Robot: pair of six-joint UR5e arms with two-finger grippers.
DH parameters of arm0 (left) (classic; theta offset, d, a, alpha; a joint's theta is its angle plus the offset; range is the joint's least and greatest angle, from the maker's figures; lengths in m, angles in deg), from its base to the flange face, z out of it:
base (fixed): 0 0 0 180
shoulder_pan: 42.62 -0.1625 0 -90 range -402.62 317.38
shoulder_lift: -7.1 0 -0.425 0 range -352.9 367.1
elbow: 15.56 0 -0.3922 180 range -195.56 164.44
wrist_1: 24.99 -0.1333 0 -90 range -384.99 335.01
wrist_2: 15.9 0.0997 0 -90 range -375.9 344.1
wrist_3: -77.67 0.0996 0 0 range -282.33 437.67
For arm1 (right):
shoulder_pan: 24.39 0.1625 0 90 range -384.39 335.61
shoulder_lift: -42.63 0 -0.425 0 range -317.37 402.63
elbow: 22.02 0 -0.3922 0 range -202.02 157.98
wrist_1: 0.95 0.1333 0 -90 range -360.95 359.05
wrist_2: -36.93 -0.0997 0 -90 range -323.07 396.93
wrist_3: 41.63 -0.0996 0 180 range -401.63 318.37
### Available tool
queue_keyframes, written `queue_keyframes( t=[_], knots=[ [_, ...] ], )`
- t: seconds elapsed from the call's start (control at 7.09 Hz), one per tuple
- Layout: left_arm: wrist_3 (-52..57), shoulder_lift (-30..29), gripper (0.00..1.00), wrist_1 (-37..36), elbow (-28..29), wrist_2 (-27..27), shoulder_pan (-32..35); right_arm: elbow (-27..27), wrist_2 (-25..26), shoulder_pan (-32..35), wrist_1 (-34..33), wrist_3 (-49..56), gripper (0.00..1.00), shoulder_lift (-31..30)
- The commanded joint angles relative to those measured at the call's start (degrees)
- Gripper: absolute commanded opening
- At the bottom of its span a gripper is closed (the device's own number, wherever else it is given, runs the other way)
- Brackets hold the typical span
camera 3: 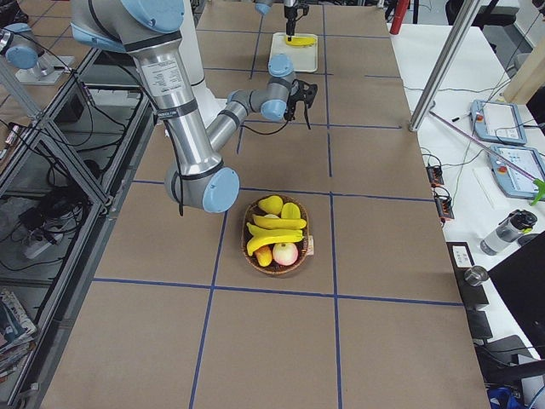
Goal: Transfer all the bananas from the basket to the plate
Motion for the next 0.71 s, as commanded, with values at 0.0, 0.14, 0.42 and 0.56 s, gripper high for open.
queue_keyframes(
  t=[0.0,0.14,0.42,0.56],
  knots=[
    [0.1,-0.3,1.0,-3.2,-3.6,0.0,0.7,2.8,-1.8,2.0,-9.9,2.2,1.0,-0.1],
    [0.1,-0.5,1.0,-9.2,-9.3,0.2,0.7,6.8,-3.6,2.8,-17.2,7.6,1.0,-0.7],
    [0.1,-2.9,1.0,-17.0,-16.1,0.4,0.5,16.5,-4.5,4.3,-29.7,19.4,1.0,-8.8],
    [-0.5,-3.3,1.0,-17.0,-16.1,0.4,0.4,18.4,-4.5,5.4,-29.8,23.9,1.0,-14.0]
  ],
)
